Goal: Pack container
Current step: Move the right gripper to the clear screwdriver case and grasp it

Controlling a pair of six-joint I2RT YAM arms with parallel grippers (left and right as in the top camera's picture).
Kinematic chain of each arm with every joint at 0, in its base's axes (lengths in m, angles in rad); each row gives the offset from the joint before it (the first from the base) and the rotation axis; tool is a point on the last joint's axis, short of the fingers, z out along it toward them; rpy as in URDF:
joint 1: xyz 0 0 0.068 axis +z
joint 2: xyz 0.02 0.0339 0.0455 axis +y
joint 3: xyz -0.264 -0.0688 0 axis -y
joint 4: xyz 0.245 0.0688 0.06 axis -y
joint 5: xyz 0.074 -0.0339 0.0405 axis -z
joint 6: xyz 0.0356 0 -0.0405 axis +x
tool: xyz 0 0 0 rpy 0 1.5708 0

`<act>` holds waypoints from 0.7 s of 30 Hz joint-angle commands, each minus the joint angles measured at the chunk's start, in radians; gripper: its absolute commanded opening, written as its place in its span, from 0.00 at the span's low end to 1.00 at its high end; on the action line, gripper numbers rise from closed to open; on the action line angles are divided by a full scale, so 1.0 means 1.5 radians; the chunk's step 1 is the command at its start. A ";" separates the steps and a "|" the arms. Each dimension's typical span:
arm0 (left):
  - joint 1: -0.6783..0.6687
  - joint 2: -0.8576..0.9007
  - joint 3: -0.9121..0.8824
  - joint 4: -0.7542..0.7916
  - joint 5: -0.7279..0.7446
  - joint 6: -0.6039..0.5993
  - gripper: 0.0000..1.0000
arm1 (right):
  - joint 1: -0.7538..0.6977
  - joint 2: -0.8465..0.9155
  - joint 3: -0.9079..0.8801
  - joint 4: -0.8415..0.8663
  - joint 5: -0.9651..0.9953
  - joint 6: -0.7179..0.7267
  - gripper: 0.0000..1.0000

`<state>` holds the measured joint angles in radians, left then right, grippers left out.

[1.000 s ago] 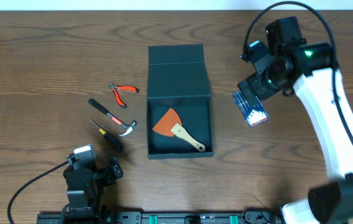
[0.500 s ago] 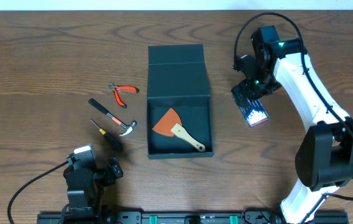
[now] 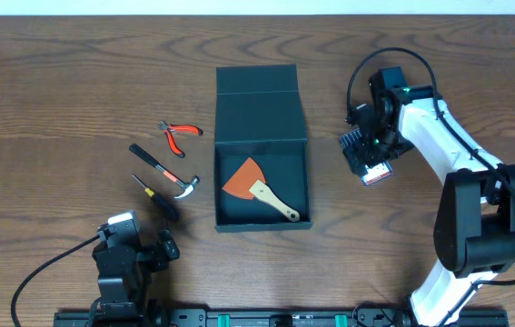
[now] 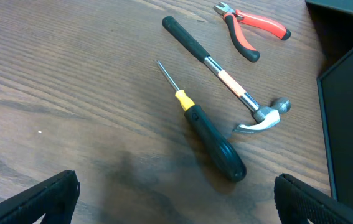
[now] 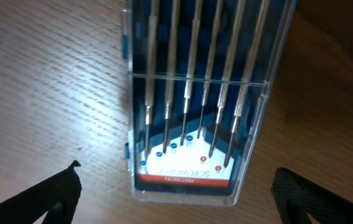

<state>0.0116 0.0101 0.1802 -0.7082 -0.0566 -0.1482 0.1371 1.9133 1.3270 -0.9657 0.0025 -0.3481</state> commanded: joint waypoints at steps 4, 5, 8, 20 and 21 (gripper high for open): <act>0.003 -0.004 0.000 -0.001 -0.005 0.011 0.98 | -0.019 0.002 -0.029 0.025 0.015 -0.014 0.99; 0.003 -0.004 0.000 -0.001 -0.005 0.011 0.98 | -0.019 0.002 -0.032 0.028 0.015 -0.020 0.99; 0.003 -0.004 0.000 -0.001 -0.005 0.011 0.98 | -0.019 0.002 -0.041 0.042 0.015 -0.034 0.99; 0.003 -0.004 0.000 -0.001 -0.005 0.011 0.99 | -0.020 0.003 -0.046 0.092 0.015 -0.051 0.99; 0.003 -0.004 0.000 -0.001 -0.005 0.011 0.99 | -0.020 0.004 -0.046 0.093 0.015 -0.053 0.99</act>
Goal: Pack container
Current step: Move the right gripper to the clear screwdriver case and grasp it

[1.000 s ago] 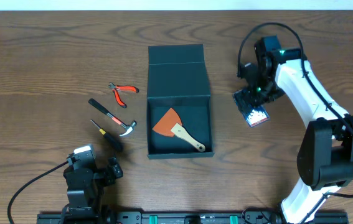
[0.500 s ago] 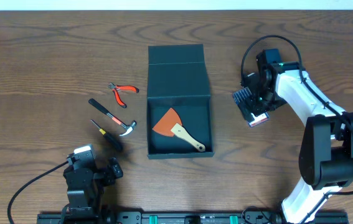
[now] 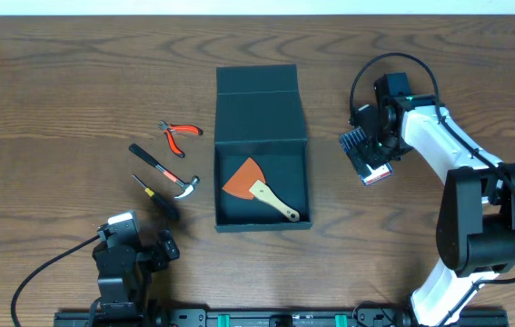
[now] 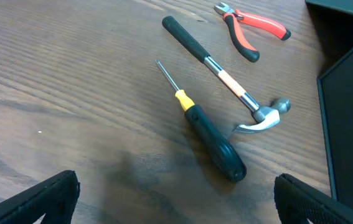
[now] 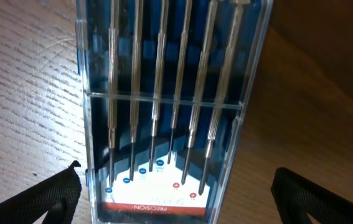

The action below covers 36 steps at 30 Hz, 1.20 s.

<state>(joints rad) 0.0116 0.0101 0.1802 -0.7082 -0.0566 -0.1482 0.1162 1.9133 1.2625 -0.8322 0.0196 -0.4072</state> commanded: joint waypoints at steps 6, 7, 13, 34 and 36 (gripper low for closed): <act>0.003 -0.004 0.000 -0.001 -0.005 0.011 0.98 | -0.005 0.038 -0.003 0.004 -0.008 -0.019 0.99; 0.003 -0.004 0.000 -0.001 -0.005 0.011 0.99 | -0.005 0.044 -0.003 0.004 -0.009 -0.018 0.99; 0.003 -0.004 0.000 -0.001 -0.005 0.011 0.98 | -0.005 0.060 -0.003 0.007 -0.011 -0.018 0.98; 0.003 -0.004 0.000 -0.001 -0.005 0.011 0.99 | 0.000 0.060 0.001 -0.008 -0.054 -0.008 0.69; 0.003 -0.004 0.000 -0.001 -0.005 0.011 0.99 | 0.003 0.060 0.004 -0.012 -0.054 -0.008 0.69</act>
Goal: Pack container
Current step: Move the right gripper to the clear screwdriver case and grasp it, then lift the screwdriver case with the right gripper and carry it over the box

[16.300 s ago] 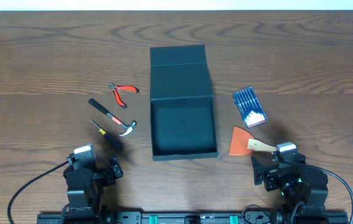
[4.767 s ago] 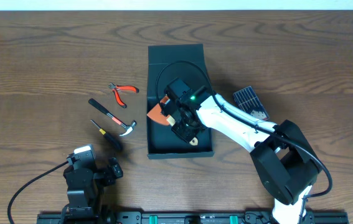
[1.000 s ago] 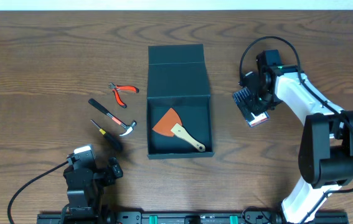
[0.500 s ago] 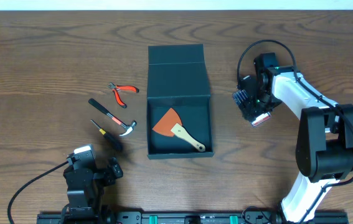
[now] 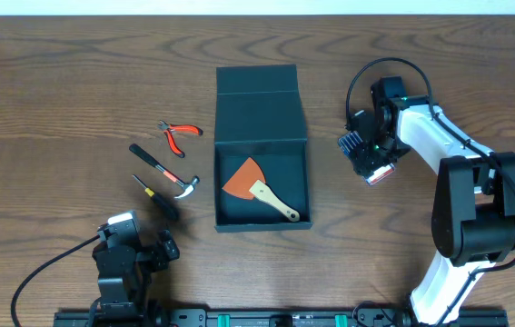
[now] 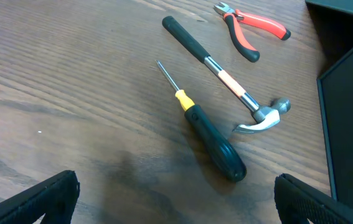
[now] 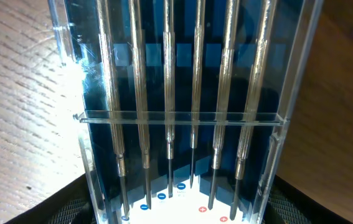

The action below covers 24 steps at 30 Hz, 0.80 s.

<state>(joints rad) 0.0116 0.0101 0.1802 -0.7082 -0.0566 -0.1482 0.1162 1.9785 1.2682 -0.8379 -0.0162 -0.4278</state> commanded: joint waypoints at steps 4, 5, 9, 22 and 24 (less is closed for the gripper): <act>0.003 -0.004 0.000 -0.001 -0.005 0.011 0.98 | 0.011 0.016 0.019 -0.017 -0.032 0.008 0.69; 0.003 -0.004 0.000 -0.001 -0.005 0.011 0.99 | 0.013 0.016 0.026 -0.020 -0.034 0.008 0.70; 0.003 -0.004 0.000 -0.001 -0.005 0.011 0.99 | 0.017 0.016 0.052 -0.033 -0.035 0.008 0.70; 0.003 -0.004 0.000 -0.001 -0.005 0.011 0.99 | 0.026 0.016 0.139 -0.090 -0.048 0.008 0.69; 0.003 -0.004 0.000 -0.001 -0.005 0.011 0.99 | 0.033 0.016 0.155 -0.105 -0.047 0.008 0.70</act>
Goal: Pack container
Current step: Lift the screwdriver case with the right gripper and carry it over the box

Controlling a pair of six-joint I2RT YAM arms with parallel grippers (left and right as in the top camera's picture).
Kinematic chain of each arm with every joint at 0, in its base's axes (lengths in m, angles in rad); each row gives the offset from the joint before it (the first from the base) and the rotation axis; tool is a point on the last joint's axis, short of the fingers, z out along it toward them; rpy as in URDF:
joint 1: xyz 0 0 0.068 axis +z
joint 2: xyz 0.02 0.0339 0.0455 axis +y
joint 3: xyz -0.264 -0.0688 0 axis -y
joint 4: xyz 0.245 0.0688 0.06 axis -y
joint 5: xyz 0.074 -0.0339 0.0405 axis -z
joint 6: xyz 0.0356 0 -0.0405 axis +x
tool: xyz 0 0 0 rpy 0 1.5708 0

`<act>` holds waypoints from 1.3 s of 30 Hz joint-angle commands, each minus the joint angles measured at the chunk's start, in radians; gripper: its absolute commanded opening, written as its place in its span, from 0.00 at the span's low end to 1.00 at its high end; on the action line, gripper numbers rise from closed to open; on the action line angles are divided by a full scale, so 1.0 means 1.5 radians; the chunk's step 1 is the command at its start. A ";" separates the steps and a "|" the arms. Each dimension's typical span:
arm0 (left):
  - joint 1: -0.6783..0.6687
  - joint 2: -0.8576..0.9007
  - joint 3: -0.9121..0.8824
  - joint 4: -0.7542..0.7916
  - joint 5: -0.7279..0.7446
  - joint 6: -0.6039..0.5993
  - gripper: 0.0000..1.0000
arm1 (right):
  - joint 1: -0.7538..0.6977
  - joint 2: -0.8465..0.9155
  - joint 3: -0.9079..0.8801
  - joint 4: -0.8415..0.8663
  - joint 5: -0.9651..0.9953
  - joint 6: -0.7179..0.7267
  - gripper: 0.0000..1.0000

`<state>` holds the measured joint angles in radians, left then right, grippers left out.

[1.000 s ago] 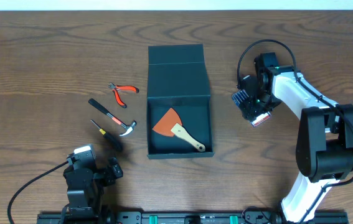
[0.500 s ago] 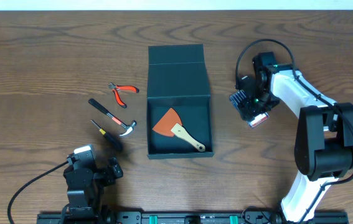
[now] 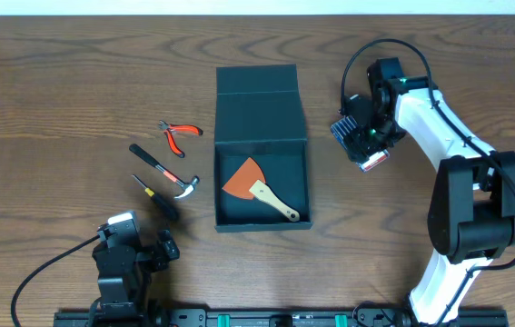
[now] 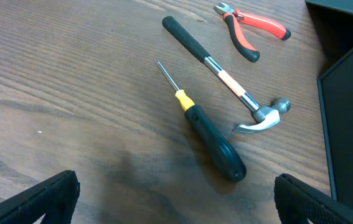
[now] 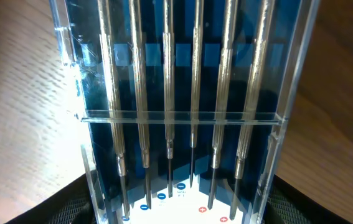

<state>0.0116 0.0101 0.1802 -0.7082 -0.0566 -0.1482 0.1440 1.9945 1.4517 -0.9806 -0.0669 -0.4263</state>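
Note:
A clear case of precision screwdrivers [image 5: 182, 93] fills the right wrist view, and my right gripper [image 5: 179, 208] is shut on its two long sides. From overhead the case [image 3: 357, 138] hangs in that gripper [image 3: 367, 151] just right of the open black box [image 3: 218, 182]. An orange scraper [image 3: 243, 177] with a pale handle lies inside the box. Left of the box lie red pliers [image 3: 180, 134], a hammer [image 3: 162, 171] and a green-handled screwdriver [image 4: 213, 146]. My left gripper [image 4: 176, 199] is open low over the table, a little short of the screwdriver.
The box's lid [image 3: 259, 104] lies folded back on the far side. The right arm's black cable [image 3: 375, 54] loops above the wrist. Bare wooden table [image 3: 57, 91] lies all round.
My right gripper and the case it holds have shifted a little left and away, closer to the box. The left arm and the tools are unchanged.
My right gripper was open, fingers wide, above the case lying on the table right of the box. It then stood lower over it, then had its fingers against the case's sides. Now the case has moved with the gripper. The left arm stayed still throughout.

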 commanded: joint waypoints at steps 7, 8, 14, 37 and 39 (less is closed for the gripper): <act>0.003 -0.004 0.000 -0.001 -0.005 0.011 0.99 | 0.067 0.005 0.111 -0.065 -0.013 -0.007 0.72; 0.003 -0.004 0.000 -0.001 -0.005 0.011 0.99 | 0.076 0.005 0.123 -0.070 -0.013 -0.009 0.72; 0.003 -0.004 0.000 -0.001 -0.005 0.011 0.98 | 0.143 0.005 0.197 -0.104 -0.013 -0.019 0.71; 0.003 -0.004 0.000 -0.001 -0.005 0.011 0.99 | 0.376 0.005 0.179 -0.173 -0.079 -0.046 0.65; 0.003 -0.004 0.000 -0.001 -0.005 0.011 0.99 | 0.376 0.005 0.150 -0.154 -0.079 -0.046 0.66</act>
<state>0.0116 0.0101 0.1802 -0.7082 -0.0566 -0.1482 0.7029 1.9949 1.7279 -1.2243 -0.1505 -0.4835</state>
